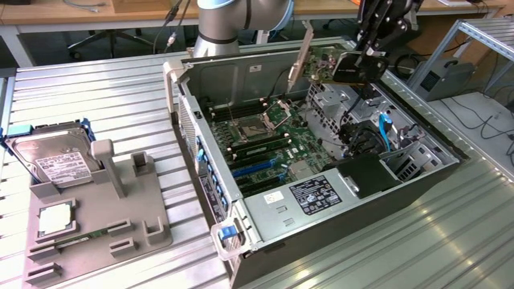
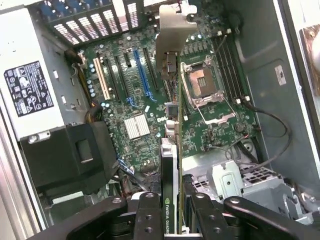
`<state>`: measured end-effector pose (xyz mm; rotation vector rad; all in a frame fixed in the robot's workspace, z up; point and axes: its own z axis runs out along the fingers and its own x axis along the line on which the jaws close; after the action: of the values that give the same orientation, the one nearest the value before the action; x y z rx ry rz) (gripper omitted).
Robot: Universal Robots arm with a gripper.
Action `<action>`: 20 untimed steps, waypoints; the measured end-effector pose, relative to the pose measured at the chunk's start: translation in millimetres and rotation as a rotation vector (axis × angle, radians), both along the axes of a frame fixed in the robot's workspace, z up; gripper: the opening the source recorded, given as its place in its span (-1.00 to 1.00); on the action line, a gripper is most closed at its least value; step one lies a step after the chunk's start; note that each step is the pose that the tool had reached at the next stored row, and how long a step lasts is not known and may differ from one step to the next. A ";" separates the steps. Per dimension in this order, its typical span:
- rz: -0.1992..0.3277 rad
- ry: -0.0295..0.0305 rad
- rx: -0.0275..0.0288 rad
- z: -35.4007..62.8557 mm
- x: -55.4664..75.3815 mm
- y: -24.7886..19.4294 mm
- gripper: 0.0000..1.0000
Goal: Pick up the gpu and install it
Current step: 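Insert the gpu into the slot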
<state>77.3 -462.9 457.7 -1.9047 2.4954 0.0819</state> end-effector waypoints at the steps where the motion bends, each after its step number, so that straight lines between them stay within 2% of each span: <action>1: 0.017 0.0000 -0.0001 0.0 0.0 0.0 -0.47; 4: 0.088 0.0000 -0.0001 -0.1 0.0 0.0 -0.47; 9: 0.254 0.0000 -0.0005 -0.3 0.1 1.0 -0.47; 12: 0.258 0.0001 -0.0009 -0.4 0.0 2.5 -0.47; 20: 0.258 0.0001 -0.0008 -0.4 0.0 2.7 -0.47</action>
<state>77.3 -460.3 457.3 -2.2147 2.2351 0.0808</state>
